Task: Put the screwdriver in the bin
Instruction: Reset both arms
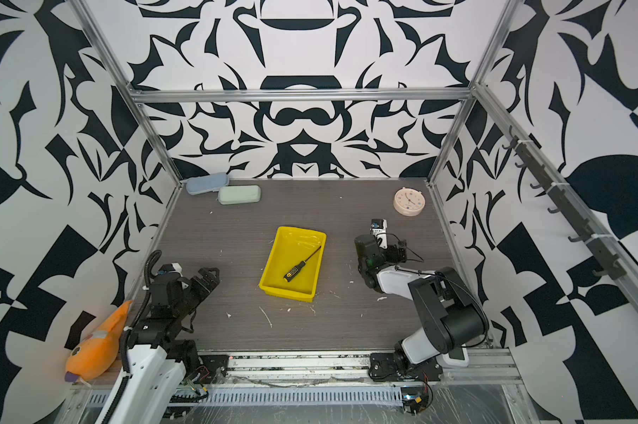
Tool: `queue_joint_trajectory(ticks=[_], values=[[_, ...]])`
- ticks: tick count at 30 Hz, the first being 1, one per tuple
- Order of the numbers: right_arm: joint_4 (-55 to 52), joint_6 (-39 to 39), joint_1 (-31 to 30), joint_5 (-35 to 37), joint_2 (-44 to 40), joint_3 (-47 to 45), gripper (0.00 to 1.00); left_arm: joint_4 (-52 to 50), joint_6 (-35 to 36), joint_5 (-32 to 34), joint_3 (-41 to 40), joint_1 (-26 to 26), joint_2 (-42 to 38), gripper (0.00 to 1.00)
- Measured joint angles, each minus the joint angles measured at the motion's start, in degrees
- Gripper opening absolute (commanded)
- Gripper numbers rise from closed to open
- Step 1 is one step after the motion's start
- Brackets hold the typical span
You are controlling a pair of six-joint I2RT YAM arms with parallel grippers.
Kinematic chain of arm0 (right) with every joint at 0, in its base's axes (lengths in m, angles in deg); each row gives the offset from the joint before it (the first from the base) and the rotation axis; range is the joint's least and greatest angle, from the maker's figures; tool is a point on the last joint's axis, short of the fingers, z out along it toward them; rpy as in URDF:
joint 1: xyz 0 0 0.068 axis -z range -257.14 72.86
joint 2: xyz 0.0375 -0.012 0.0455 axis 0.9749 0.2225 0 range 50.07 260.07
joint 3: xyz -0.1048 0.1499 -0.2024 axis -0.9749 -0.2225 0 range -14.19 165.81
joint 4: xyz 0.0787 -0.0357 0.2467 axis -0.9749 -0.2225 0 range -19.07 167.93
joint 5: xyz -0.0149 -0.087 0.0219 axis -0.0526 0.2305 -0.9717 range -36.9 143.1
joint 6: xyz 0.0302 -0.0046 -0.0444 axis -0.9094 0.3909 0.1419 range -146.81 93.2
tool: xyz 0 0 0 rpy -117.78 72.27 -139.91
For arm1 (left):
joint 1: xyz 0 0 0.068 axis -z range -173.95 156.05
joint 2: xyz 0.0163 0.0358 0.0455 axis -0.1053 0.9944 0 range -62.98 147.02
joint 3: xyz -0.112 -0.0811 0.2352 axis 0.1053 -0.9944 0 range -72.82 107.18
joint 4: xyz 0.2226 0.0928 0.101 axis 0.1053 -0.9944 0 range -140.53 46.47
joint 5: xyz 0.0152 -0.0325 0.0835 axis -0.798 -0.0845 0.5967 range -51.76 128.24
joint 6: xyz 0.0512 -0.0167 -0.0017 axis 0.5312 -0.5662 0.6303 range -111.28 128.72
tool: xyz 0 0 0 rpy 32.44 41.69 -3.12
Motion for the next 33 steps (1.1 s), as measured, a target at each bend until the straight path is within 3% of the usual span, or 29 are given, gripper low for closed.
queue_joint_trajectory(ticks=[7, 11, 15, 18, 21, 23, 27, 33], values=[[17.11, 2.71, 3.19, -3.19, 1.9, -7.06, 1.0, 0.37, -0.24, 0.35, 0.0, 0.0, 1.11, 0.99], [22.14, 2.1, 7.96, -12.98, 0.85, -11.87, 1.0, 2.03, -1.86, 2.16, -0.17, 0.0, 2.27, 0.99], [29.07, 1.42, 12.61, -20.81, 2.84, -14.88, 1.0, 5.64, -1.79, 9.07, 0.2, 0.02, 6.14, 0.99], [28.46, 0.98, 12.98, -23.85, 2.91, -14.25, 1.0, 11.04, 3.13, 16.15, 1.46, 0.02, 10.91, 0.99], [28.76, 0.7, 12.98, -26.03, 2.78, -13.29, 1.0, 22.1, 12.13, 23.76, 1.97, 0.02, 17.88, 0.99], [28.17, 0.74, 12.98, -27.32, 2.86, -12.9, 1.0, 35.12, 20.24, 26.38, 0.42, -0.04, 25.33, 0.99], [27.39, 0.83, 12.98, -28.87, 2.84, -12.48, 1.0, 55.04, 32.22, 25.44, -3.32, 0.0, 41.94, 0.99], [26.8, 1.01, 12.98, -30.01, 2.84, -12.41, 1.0, 74.86, 38.01, 21.44, -3.19, -1.64, 56.85, 0.99]])
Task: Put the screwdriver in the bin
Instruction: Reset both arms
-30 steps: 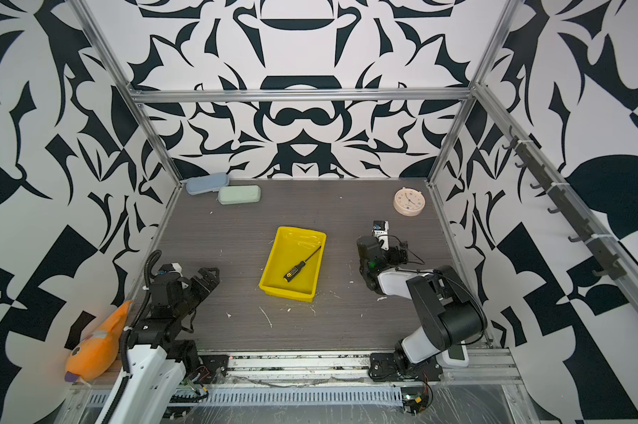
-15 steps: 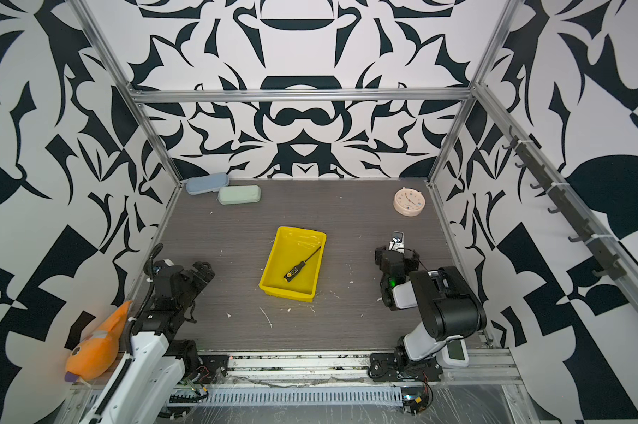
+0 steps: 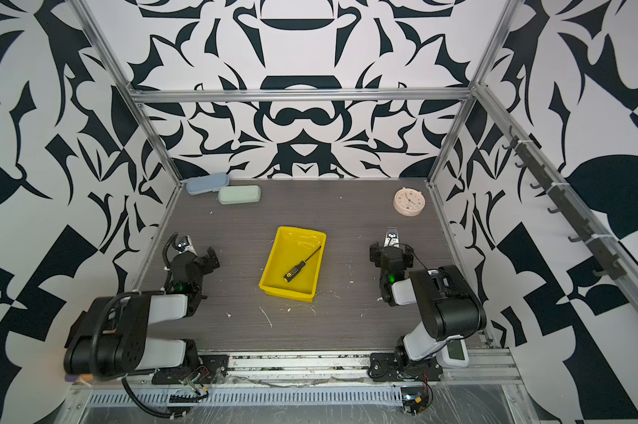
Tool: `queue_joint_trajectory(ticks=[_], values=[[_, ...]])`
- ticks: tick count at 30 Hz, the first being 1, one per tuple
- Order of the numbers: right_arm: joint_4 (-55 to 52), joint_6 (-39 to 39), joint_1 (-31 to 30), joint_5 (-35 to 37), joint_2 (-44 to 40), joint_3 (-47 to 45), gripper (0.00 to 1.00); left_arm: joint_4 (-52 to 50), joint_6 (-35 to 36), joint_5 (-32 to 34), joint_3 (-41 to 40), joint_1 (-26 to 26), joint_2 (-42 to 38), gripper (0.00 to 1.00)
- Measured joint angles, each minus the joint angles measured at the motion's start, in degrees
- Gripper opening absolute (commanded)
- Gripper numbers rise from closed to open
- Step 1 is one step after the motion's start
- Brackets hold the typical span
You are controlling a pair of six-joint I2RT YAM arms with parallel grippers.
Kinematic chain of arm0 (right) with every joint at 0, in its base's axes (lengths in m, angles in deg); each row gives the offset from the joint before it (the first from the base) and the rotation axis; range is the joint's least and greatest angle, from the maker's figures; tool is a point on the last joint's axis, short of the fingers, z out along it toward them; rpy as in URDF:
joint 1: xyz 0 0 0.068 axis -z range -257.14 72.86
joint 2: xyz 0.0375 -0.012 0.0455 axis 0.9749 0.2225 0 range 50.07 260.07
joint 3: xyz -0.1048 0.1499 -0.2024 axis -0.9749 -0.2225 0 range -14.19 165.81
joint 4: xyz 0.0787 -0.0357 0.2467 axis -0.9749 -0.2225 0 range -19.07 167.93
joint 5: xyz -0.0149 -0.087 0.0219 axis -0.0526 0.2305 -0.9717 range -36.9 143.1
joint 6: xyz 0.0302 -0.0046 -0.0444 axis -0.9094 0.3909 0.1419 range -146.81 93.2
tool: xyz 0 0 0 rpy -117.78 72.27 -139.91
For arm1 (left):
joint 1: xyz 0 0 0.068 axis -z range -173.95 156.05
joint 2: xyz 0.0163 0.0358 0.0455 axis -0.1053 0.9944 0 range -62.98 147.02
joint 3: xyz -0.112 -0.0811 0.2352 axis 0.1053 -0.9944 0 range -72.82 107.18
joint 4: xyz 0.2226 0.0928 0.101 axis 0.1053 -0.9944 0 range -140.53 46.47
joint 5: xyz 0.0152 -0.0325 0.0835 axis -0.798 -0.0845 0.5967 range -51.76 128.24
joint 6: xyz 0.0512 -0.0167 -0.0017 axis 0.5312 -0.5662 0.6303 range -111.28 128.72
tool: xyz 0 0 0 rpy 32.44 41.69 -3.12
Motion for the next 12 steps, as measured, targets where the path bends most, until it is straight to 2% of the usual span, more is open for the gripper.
queue_joint_trajectory(ticks=[3, 12], values=[[-0.11, 0.11, 0.0, -0.2, 0.0, 0.0, 1.0, 8.48, 1.77, -1.2, -0.11, -0.07, 7.23, 0.99], [-1.27, 0.11, 1.55, -4.52, 0.0, 0.66, 1.0, 7.82, 2.78, -1.97, 3.96, -0.09, 5.79, 0.99]])
